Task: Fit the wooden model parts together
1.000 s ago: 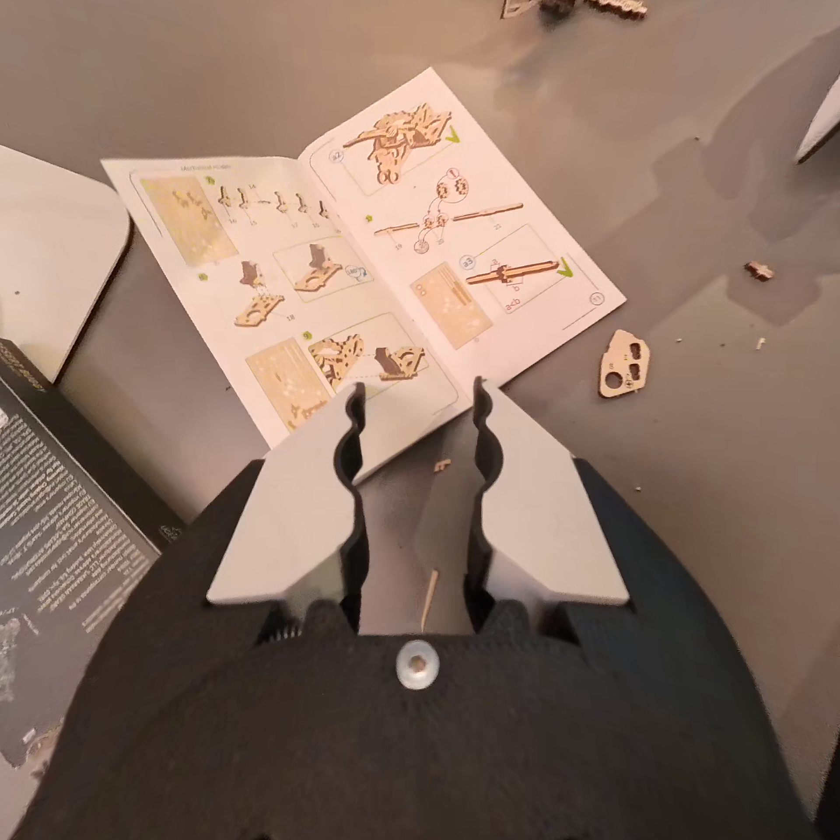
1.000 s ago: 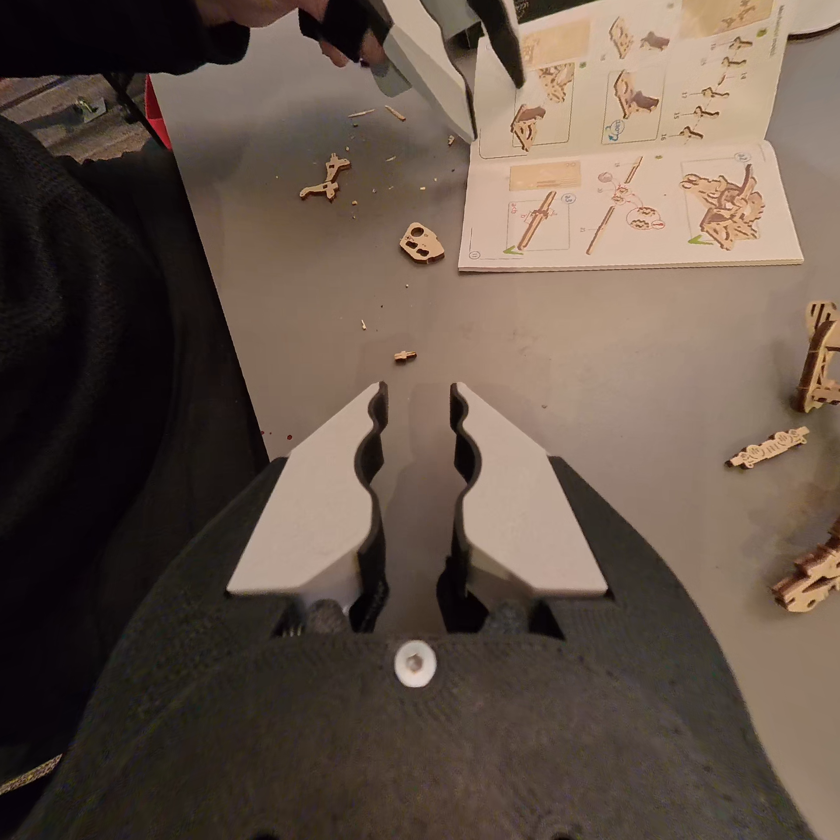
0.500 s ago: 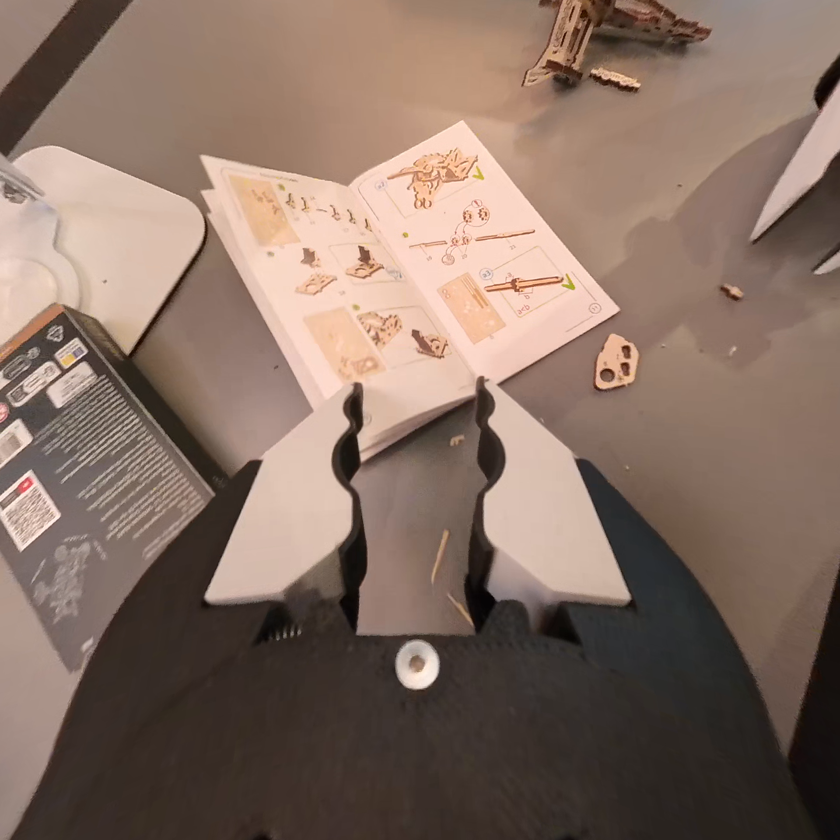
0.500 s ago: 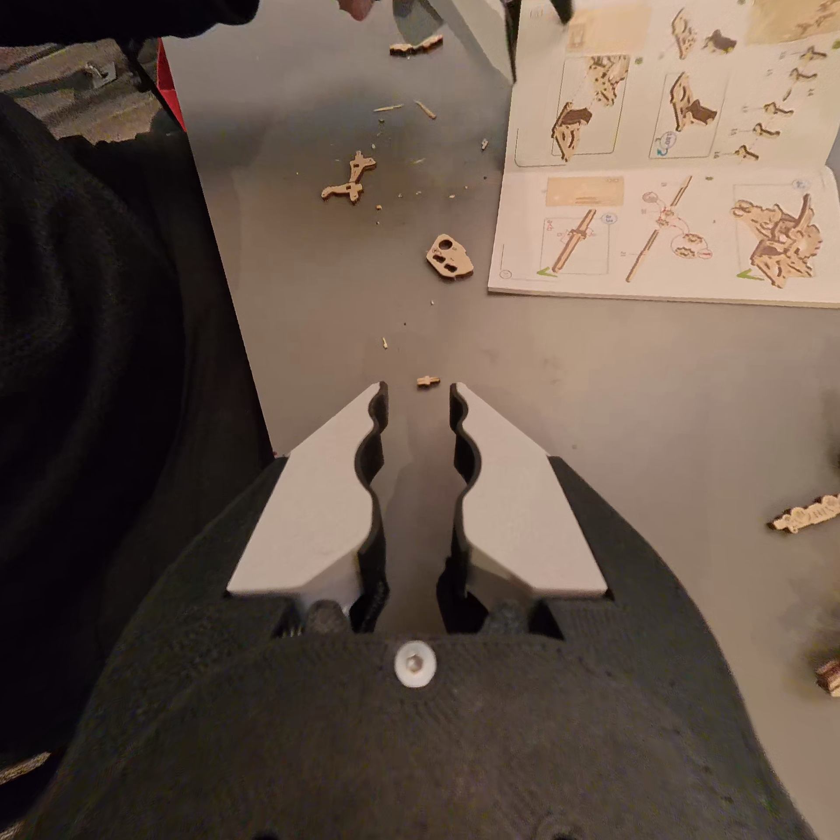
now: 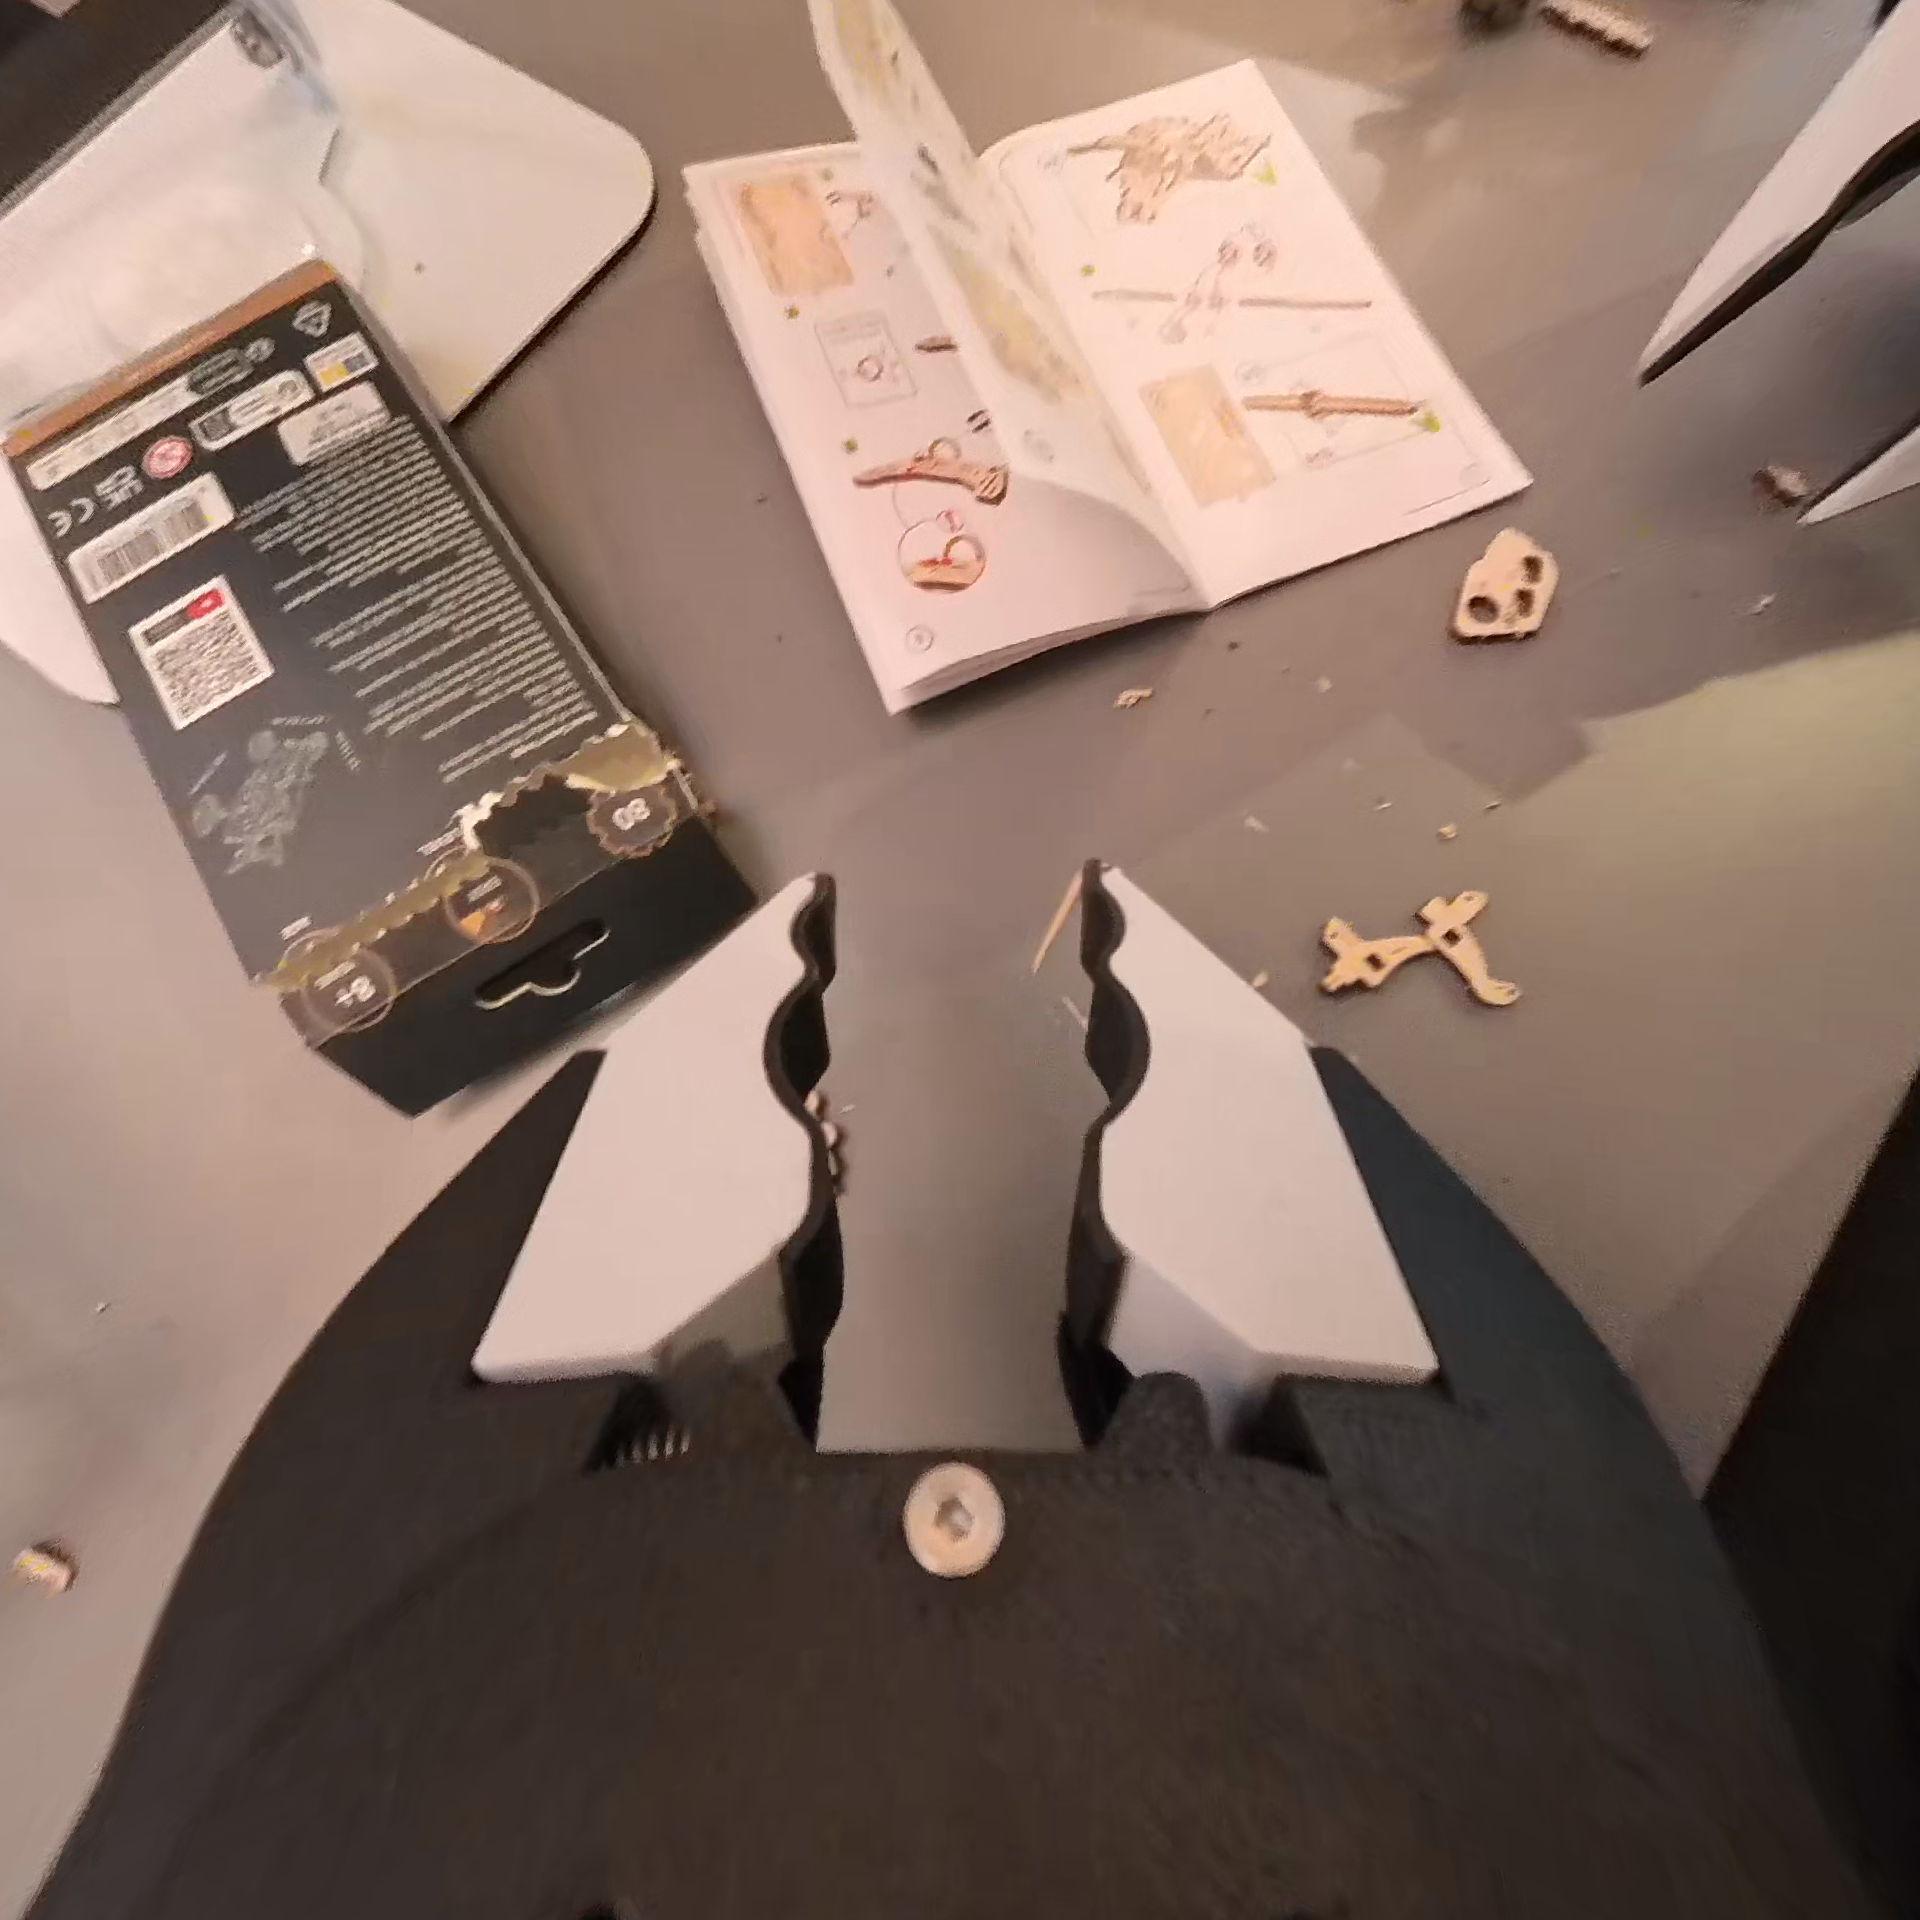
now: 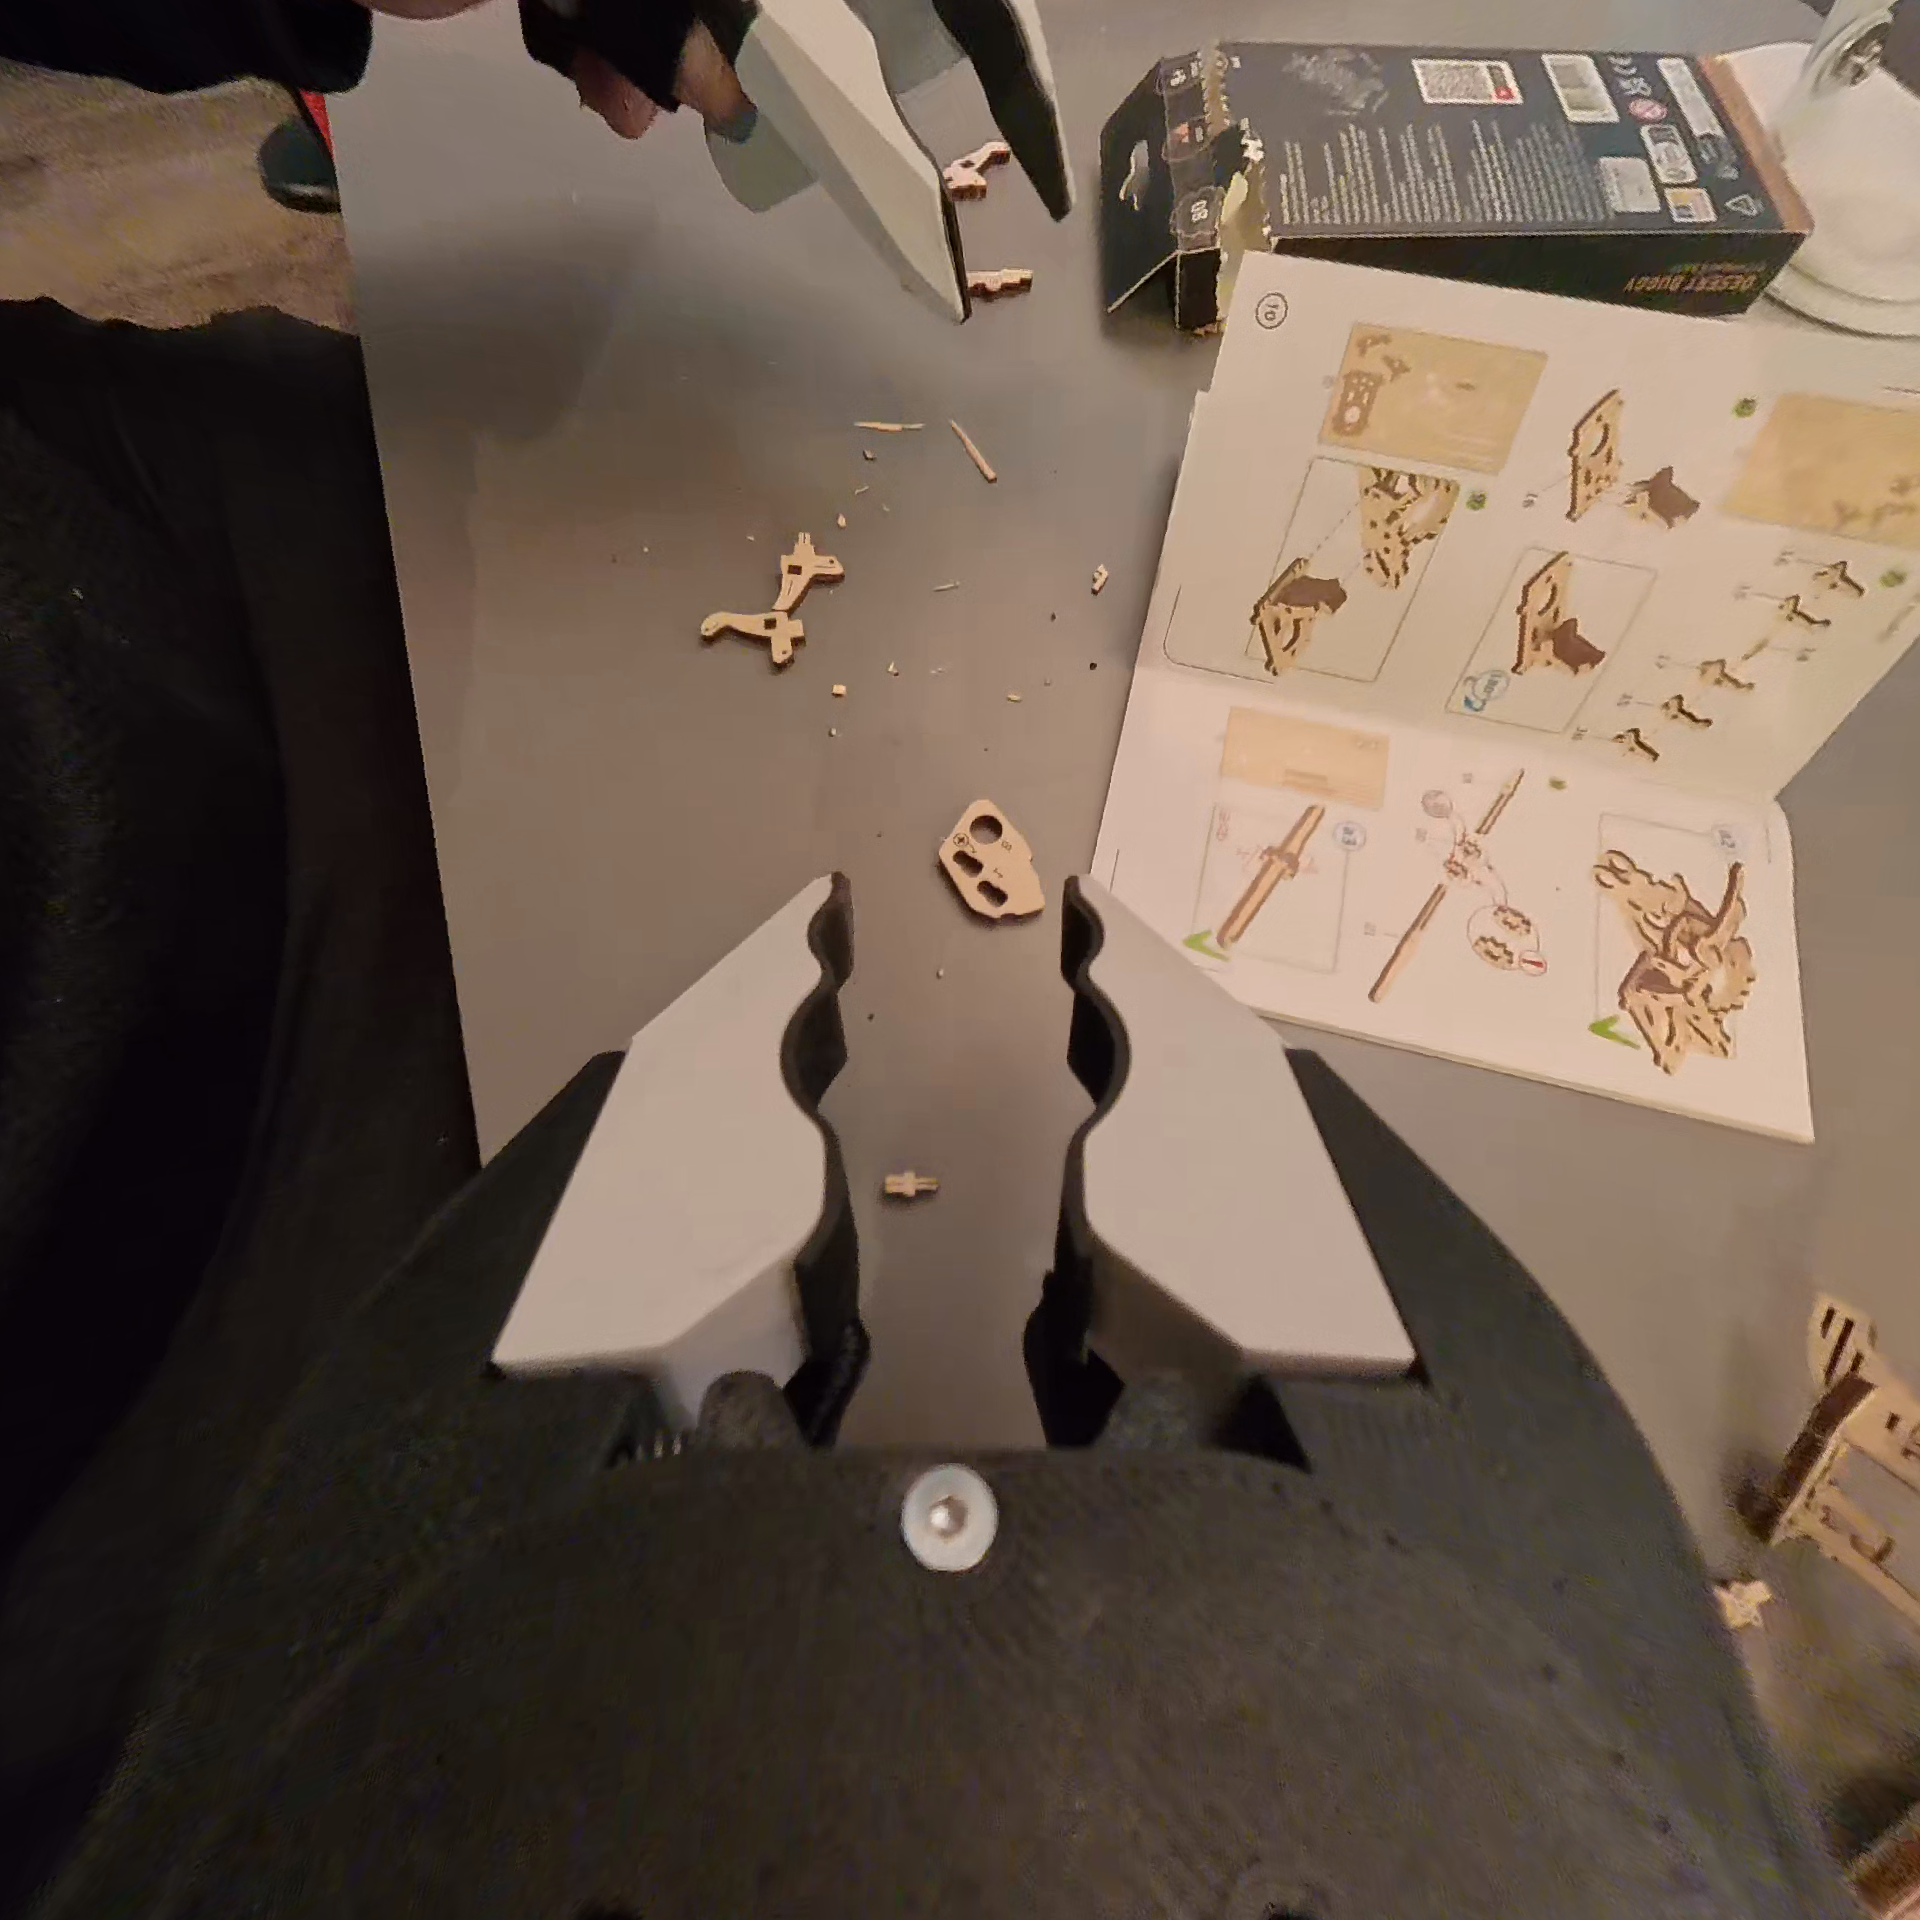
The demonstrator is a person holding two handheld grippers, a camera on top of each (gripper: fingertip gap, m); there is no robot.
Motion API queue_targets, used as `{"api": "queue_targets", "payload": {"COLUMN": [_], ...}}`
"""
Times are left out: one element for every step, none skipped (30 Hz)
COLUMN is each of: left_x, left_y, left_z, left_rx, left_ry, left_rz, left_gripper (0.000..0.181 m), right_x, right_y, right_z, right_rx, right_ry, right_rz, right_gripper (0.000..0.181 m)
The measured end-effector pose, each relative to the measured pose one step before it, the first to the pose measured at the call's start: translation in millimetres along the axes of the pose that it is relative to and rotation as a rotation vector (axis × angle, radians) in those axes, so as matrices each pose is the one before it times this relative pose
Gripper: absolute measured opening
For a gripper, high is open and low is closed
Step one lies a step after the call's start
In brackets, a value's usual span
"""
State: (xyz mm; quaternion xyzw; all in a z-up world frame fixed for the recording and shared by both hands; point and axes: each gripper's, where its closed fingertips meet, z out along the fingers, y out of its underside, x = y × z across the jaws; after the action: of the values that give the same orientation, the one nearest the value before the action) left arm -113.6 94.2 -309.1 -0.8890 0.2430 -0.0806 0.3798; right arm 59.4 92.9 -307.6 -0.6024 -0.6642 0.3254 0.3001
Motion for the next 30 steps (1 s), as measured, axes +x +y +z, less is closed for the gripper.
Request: {"api": "queue_targets", "payload": {"left_x": [-3.56, -3.7, -3.97, -3.34, -3.6, -3.64, -3.44, -2.49, -0.65, 0.95, -0.22, -2.47, -2.91, -2.33, -2.3, -1.19, -0.73, -0.96, -0.92, -1.28, -2.33, -2.59, -3.81, -3.06, -1.93, -1.86, -2.65, -2.32, -2.51, -4.13], "left_y": [2.37, 1.84, 1.55, 1.5, 1.85, 2.04, 2.44, 2.41, 1.57, 0.74, 2.06, 3.65, 3.96, 3.79, 4.21, 3.93, 4.16, 4.37, 3.93, 3.65, 3.03, 2.36, 2.12, 1.57, 0.71, 0.86, 1.35, 1.72, 1.43, 1.45], "left_z": [-0.72, -0.79, -0.9, -0.92, -1.01, -0.97, -0.94, -0.8, -0.91, -1.18, -1.23, -1.37, -1.69, -1.64, -1.41, -1.09, -0.56, -0.34, -0.14, -0.37, -0.86, -1.21, -1.57, -1.61, -1.55, -1.39, -1.23, -1.16, -1.38, -1.82], "left_rx": [-0.0059, -0.0047, -0.0047, -0.0036, -0.0045, -0.0033, -0.0029, -0.0023, 0.0048, 0.0125, 0.0052, -0.0042, -0.0082, -0.0082, -0.0114, -0.0093, -0.01, -0.012, -0.0103, -0.0112, -0.0091, -0.0058, -0.004, 0.0014, 0.0064, 0.0074, 0.0041, 0.0007, 0.0019, -0.0003], "left_ry": [-0.0089, -0.0096, -0.0107, -0.0074, -0.008, -0.0077, -0.0057, 0.0006, 0.0127, 0.0219, 0.0152, -0.0007, -0.0052, -0.0033, -0.0053, -0.0011, -0.0004, -0.0046, -0.0052, -0.0078, -0.0141, -0.0148, -0.019, -0.0095, 0.0016, 0.0027, -0.0054, -0.0052, -0.0073, -0.0162], "left_rz": [-0.0019, -0.0042, -0.0037, -0.0017, -0.0042, -0.0055, -0.0049, -0.0061, -0.008, -0.0078, -0.0095, -0.0072, -0.0062, -0.0073, -0.0062, -0.0051, -0.0059, -0.0021, 0.0012, 0.0031, 0.0068, 0.0058, 0.0041, -0.0025, -0.0151, -0.0174, -0.0114, -0.0066, -0.0047, -0.0031], "left_gripper": [0.045, 0.045, 0.046, 0.046, 0.047, 0.047, 0.047, 0.049, 0.051, 0.054, 0.055, 0.056, 0.056, 0.056, 0.056, 0.056, 0.055, 0.055, 0.055, 0.054, 0.053, 0.052, 0.051, 0.051, 0.051, 0.051, 0.051, 0.051, 0.051, 0.052], "right_x": [0.94, 1.11, 0.6, 0.26, 0.29, 0.57, 0.82, 1.02, 1.14, 1.33, 1.24, 0.64, 0.33, -0.08, 0.22, 0.52, 0.62, 0.53, 0.59, 0.5, 0.48, 0.38, 0.42, 0.17, 0.12, 0.22, 0.48, 0.69, 0.85, 0.98], "right_y": [1.2, 2.06, 1.84, 1.48, 1.77, 2.18, 2.51, 2.53, 2.37, 1.87, 1.32, 0.83, 0.29, 0.22, 0.35, 0.48, 0.3, -0.05, -0.03, 0.35, 0.68, 0.95, 1.2, 1.09, 0.79, 0.83, 0.76, 0.17, -0.47, -0.1], "right_z": [1.23, 0.5, -0.5, -1.3, -1.65, -1.83, -1.72, -1.51, -1.28, -1.19, -1.02, -0.96, -0.84, -0.79, -0.81, -0.63, -0.72, -0.69, -0.64, -0.63, -0.52, -0.32, -0.28, -0.31, -0.41, -0.5, -0.6, -1.03, -1.06, -0.91], "right_rx": [-0.0074, -0.0079, -0.0034, 0.0023, 0.0036, 0.0032, 0.0023, 0.0012, 0.0009, 0.0014, 0.0018, 0.0027, 0.0034, 0.0026, 0.0012, 0.0009, 0.0034, 0.0066, 0.0069, 0.0053, 0.0036, 0.0022, 0.0014, 0.0024, 0.0046, 0.0046, 0.0021, 0.0019, 0.0058, 0.0037], "right_ry": [0.0034, 0.0038, 0.0018, 0.0001, -0.0011, -0.0017, -0.0009, 0.0002, 0.001, 0.0021, 0.0016, -0.0004, -0.0018, -0.0026, -0.0013, 0.0001, -0.0006, -0.0023, -0.0031, -0.0021, -0.0008, 0.0003, -0.0004, -0.003, -0.0041, -0.0036, -0.0015, 0.0015, 0.0038, 0.0028], "right_rz": [-0.0035, 0.0005, 0.0035, 0.0065, 0.0102, 0.012, 0.0119, 0.0106, 0.0084, 0.0069, 0.006, 0.0051, 0.0039, 0.0023, 0.0008, 0.001, 0.0036, 0.0071, 0.0092, 0.0084, 0.0061, 0.0045, 0.0056, 0.0083, 0.0095, 0.0092, 0.008, 0.0038, -0.0001, 0.0026], "right_gripper": [0.037, 0.037, 0.037, 0.037, 0.037, 0.036, 0.036, 0.036, 0.036, 0.036, 0.036, 0.036, 0.035, 0.035, 0.035, 0.035, 0.035, 0.035, 0.034, 0.034, 0.034, 0.033, 0.033, 0.033, 0.033, 0.033, 0.033, 0.033, 0.033, 0.032]}}
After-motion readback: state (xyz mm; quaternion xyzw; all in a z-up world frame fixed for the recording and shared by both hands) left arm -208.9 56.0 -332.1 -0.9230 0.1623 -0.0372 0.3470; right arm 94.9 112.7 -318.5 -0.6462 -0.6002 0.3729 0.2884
